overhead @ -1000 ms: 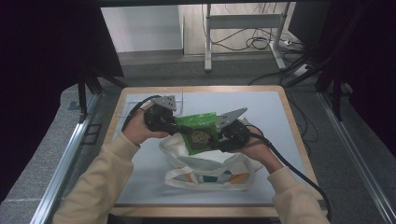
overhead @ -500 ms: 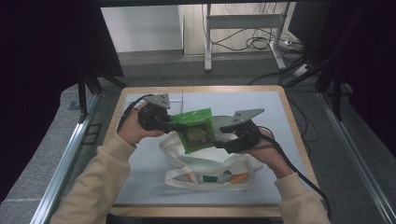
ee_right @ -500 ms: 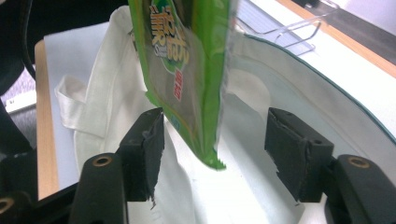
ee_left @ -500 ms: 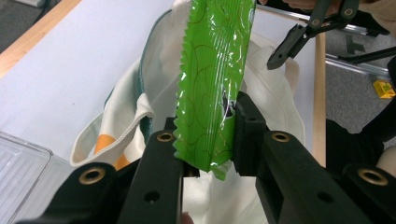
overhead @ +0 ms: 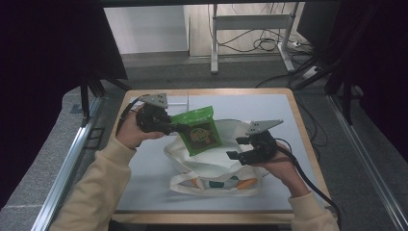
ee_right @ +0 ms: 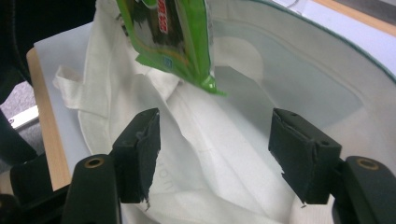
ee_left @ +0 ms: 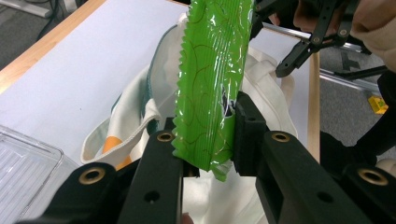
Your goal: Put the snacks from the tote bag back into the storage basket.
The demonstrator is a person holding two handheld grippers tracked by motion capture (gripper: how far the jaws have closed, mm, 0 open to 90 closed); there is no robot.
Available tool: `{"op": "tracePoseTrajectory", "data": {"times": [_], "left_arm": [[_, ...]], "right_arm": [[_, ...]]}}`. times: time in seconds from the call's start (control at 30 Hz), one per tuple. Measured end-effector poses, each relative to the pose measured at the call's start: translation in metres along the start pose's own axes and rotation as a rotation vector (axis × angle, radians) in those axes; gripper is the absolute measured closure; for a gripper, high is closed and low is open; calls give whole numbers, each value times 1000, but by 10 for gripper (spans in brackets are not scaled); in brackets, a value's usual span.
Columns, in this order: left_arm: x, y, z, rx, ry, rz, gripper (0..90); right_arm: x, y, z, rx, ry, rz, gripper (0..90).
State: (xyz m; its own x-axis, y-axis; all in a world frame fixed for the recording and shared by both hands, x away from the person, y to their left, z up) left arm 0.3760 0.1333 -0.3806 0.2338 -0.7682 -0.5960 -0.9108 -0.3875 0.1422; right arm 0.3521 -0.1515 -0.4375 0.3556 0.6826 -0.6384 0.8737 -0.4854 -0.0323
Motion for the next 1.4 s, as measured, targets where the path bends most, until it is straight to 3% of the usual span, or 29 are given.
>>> {"op": "tracePoseTrajectory", "data": {"times": [0.13, 0.23, 0.53, 0.77, 0.93, 1.4], "left_arm": [[-2, -2, -3, 6, 5, -5, 761], [-5, -3, -4, 0, 19, -5, 761], [-16, -7, -9, -39, 81, 14, 761], [-26, -7, -14, -39, 94, -6, 761], [-31, -10, -19, -42, 131, 9, 761], [-42, -21, -42, -8, 121, -30, 761]], "right_arm": [[1, -2, 6, 12, 0, -29, 332], [2, -4, 7, 1, -13, -20, 311], [-8, -2, 9, 9, 20, -10, 299], [-11, -3, 10, -7, 39, -15, 283], [-11, -3, 11, -5, 33, -12, 283], [-14, -10, 14, -22, 24, -6, 283]]}}
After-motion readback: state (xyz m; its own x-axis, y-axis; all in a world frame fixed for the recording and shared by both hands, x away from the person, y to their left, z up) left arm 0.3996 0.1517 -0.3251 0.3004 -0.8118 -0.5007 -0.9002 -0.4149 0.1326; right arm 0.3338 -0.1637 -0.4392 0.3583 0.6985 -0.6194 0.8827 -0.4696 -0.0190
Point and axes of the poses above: each handheld gripper's, and its own axes: x roughly forward along the jaws, z roughly out of its underside, y roughly to its right, the point moved 4 cm from there along x, roughly forward along the jaws, and after that the axes turned 3 degrees about -x, right-handed, at the moved point
